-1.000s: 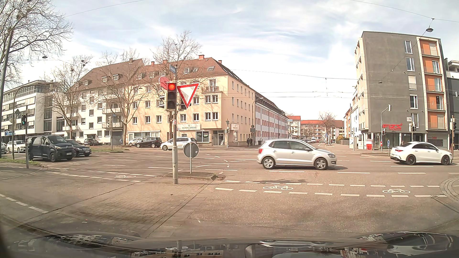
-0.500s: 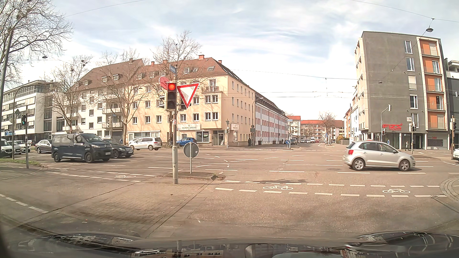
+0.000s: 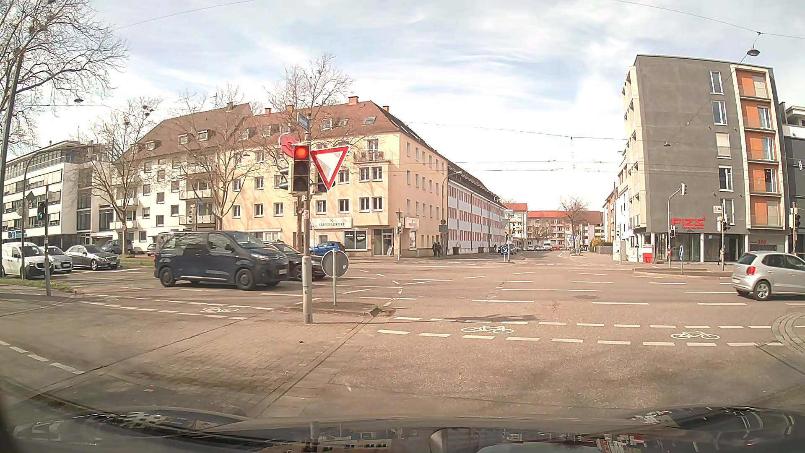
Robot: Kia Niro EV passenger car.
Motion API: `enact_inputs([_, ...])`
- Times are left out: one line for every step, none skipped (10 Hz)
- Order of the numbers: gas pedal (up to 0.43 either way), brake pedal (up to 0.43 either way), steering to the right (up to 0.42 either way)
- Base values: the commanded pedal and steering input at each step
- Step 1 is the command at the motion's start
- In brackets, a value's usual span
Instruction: Follow the waypoints while adhering to traffic rules and regulations
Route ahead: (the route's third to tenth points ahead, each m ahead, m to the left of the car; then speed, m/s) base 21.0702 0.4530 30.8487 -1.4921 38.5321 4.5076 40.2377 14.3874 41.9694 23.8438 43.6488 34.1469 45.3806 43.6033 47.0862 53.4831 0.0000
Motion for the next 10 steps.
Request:
enact_inputs([0.0, 0.287, 0.02])
enact_inputs([0.0, 0.287, 0.02])
enact_inputs([0.0, 0.287, 0.02])
enact_inputs([0.0, 0.287, 0.02])
enact_inputs([0.0, 0.287, 0.02])
enact_inputs([0.0, 0.287, 0.02])
enact_inputs([0.0, 0.287, 0.02])
enact_inputs([0.0, 0.287, 0.02])
enact_inputs([0.0, 0.287, 0.02])
enact_inputs([0.0, 0.287, 0.02])
